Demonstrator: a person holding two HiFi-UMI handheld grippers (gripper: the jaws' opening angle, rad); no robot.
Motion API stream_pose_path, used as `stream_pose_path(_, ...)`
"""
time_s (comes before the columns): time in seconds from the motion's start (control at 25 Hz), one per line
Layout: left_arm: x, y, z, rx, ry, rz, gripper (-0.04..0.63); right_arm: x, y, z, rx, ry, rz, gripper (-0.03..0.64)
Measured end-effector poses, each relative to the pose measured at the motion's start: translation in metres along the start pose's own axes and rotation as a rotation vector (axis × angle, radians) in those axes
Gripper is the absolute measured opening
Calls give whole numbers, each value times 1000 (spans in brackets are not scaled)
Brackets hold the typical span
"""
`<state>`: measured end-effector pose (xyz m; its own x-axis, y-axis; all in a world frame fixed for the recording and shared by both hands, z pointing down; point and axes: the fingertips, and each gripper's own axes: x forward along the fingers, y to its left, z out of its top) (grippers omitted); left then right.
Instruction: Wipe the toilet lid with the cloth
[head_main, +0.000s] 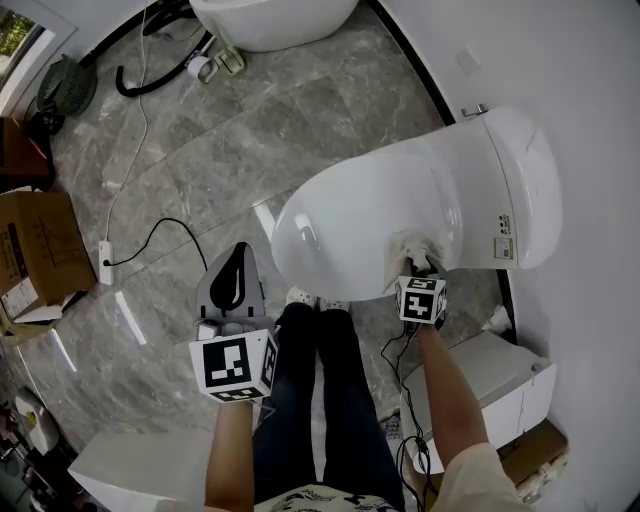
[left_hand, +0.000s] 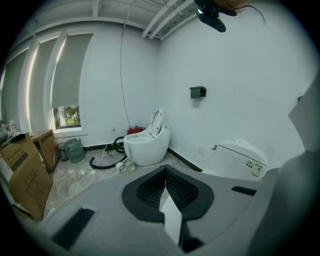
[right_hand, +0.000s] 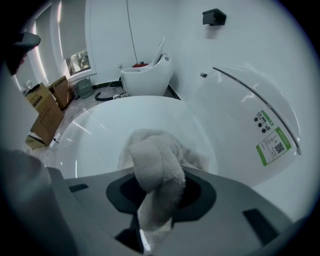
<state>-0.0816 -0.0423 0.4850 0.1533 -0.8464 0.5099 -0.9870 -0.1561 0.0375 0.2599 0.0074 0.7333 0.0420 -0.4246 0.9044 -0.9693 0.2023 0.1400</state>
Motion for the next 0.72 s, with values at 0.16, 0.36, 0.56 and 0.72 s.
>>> stream_pose_path(0.16, -5, 10, -4, -10, 5, 12, 8, -2, 20, 1, -20, -5, 13, 117)
stream_pose_path(0.36, -10, 24, -5, -23, 1, 29, 8, -3, 46, 6, -31, -3, 27, 117)
stream_pose_path(0.56, -15, 37, -7, -35, 1, 44, 8, -6, 74, 8, -28, -13, 47, 117)
stream_pose_path(0.72, -21, 51, -9, -43, -1, 60, 8, -9, 97, 7, -62, -20, 64, 117)
